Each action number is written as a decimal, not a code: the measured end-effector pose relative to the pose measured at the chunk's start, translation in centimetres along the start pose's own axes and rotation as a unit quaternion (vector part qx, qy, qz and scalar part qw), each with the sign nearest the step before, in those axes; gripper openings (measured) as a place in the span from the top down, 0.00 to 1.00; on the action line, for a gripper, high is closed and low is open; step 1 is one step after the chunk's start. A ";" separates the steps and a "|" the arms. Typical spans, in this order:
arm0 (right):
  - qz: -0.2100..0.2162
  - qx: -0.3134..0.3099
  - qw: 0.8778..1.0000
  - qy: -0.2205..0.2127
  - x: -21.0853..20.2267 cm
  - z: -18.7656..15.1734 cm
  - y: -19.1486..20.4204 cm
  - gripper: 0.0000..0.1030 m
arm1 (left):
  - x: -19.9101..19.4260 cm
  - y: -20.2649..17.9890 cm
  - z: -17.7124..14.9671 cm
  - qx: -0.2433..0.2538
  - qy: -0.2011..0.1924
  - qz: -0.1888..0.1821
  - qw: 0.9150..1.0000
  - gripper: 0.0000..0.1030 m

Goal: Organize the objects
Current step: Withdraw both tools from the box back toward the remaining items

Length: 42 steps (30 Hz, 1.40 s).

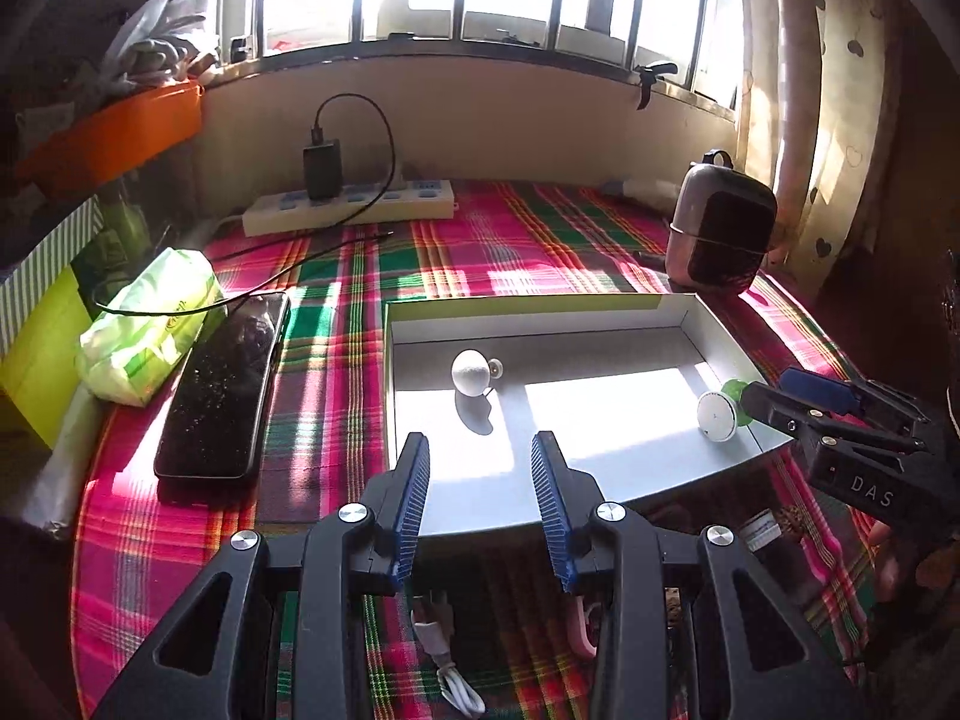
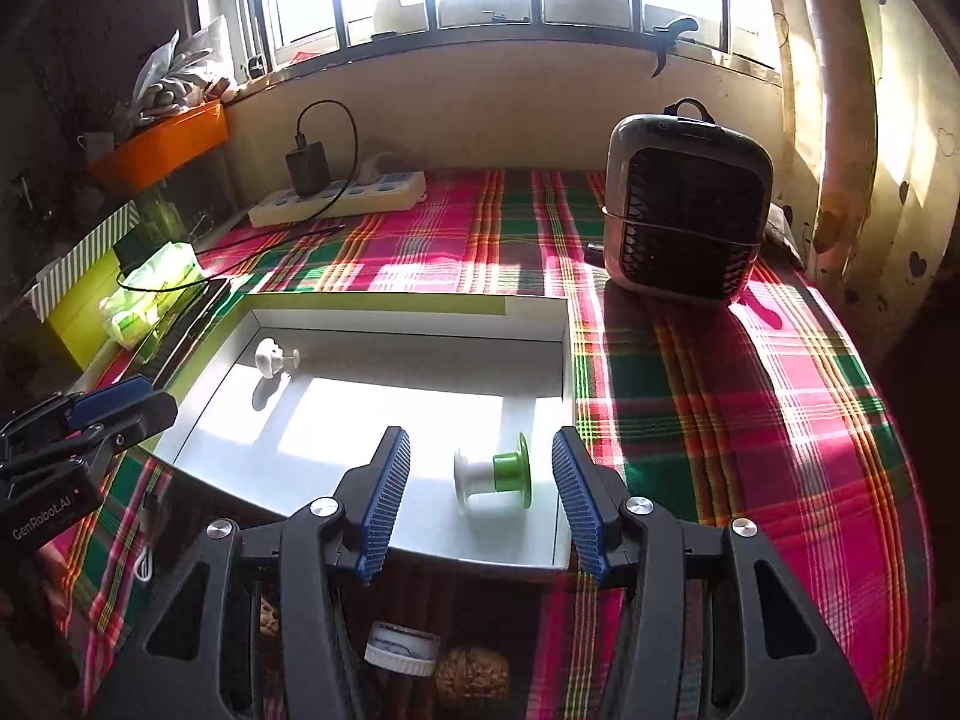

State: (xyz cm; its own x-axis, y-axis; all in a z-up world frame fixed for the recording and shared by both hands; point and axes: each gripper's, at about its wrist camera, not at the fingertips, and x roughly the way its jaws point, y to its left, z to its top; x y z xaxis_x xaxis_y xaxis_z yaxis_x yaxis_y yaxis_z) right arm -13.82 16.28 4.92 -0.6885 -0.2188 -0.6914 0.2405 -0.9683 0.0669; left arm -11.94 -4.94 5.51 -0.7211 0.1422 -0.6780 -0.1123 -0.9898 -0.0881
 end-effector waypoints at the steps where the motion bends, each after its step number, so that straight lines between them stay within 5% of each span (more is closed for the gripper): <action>1: -0.001 0.000 1.000 -0.001 -0.3 -0.3 0.0 0.51 | -0.2 0.0 -0.3 -0.002 0.002 -0.004 1.000 0.68; 24: -0.008 0.029 1.000 -0.008 -3.7 -4.8 -1.8 0.51 | -2.2 2.1 -6.3 -0.032 0.023 -0.007 0.999 0.67; 42: 0.002 0.030 0.999 0.018 -3.4 -6.7 -2.5 0.51 | -1.4 2.9 -7.9 -0.052 0.049 -0.001 0.997 0.67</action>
State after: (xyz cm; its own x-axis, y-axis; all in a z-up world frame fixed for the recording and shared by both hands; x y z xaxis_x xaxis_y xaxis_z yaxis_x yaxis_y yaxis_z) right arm -7.50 20.27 2.21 -0.6628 -0.2190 -0.7160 0.2001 -0.9733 0.1124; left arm -5.83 -8.09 0.45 -0.6497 0.1478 -0.7457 -0.0391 -0.9861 -0.1614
